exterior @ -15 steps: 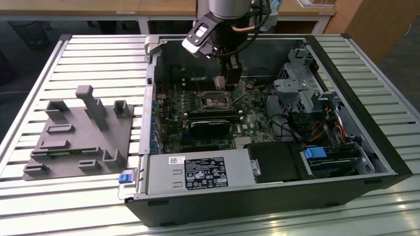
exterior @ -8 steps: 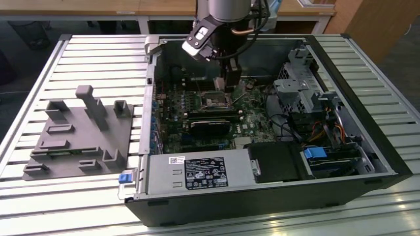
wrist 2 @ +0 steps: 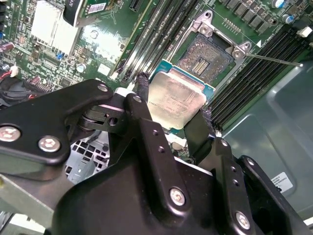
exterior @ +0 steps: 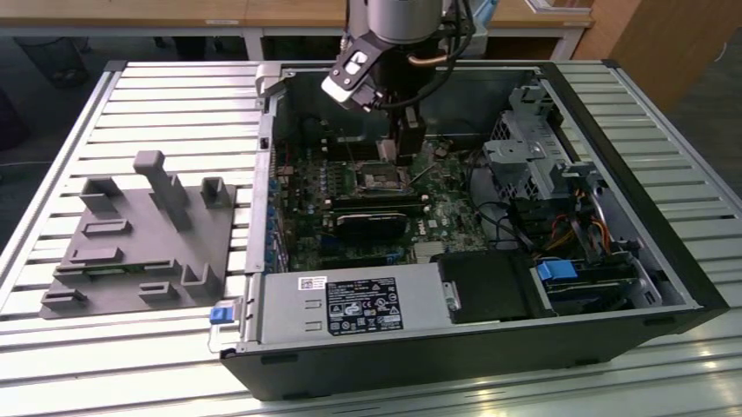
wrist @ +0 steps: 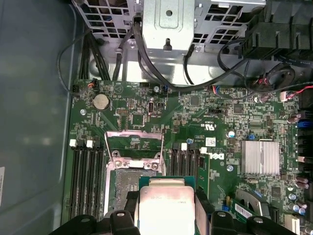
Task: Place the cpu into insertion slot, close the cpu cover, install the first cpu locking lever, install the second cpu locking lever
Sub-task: 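Place the cpu into insertion slot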
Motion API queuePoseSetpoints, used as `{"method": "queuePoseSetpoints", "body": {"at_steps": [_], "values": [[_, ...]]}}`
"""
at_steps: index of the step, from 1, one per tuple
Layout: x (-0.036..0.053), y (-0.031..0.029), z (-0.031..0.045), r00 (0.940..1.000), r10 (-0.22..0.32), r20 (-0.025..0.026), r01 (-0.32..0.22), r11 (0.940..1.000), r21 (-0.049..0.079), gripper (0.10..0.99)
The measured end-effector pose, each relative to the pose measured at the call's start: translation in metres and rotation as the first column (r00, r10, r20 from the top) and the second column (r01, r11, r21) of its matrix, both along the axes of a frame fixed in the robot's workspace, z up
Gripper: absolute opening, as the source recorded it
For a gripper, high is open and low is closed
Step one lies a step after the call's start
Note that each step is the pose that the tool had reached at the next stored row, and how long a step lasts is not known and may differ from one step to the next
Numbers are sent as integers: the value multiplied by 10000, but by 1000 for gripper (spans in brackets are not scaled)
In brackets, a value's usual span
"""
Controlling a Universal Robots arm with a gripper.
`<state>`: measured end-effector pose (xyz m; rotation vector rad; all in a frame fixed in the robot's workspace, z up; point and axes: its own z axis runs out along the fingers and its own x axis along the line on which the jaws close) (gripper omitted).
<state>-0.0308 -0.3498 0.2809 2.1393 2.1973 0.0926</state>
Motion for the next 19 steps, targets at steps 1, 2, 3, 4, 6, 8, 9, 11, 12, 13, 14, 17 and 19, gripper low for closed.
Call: {"method": "queuePoseSetpoints", "body": {"at_steps": [1, 2, 3, 4, 6, 8, 9, 11, 12, 13, 14, 17, 19], "values": [[0, 0, -5, 10000, 1, 0, -1, 10000, 0, 541], [0, 1, -11, 10000, 0, 0, 0, 10000, 1, 541], [0, 2, -17, 10000, 0, 0, 0, 10000, 1, 541], [0, 2, -22, 10000, 0, 0, 0, 10000, 1, 541], [0, 3, -33, 10000, 1, 0, -1, 10000, 0, 541], [0, 4, -44, 10000, 0, 0, 0, 10000, 1, 541], [0, 4, -49, 10000, 0, 0, 0, 10000, 1, 541], [0, 4, -59, 10000, 0, 0, 0, 10000, 0, 541], [0, 4, -63, 10000, 0, 0, 0, 10000, 1, 541], [0, 5, -68, 10000, 0, 0, 0, 10000, 0, 541], [0, 5, -72, 10000, 0, 0, 0, 10000, 0, 541], [0, 5, -83, 10000, 0, -1, 0, 10000, 0, 541], [0, 6, -90, 10000, 0, -1, 0, 10000, -1, 541]]}}
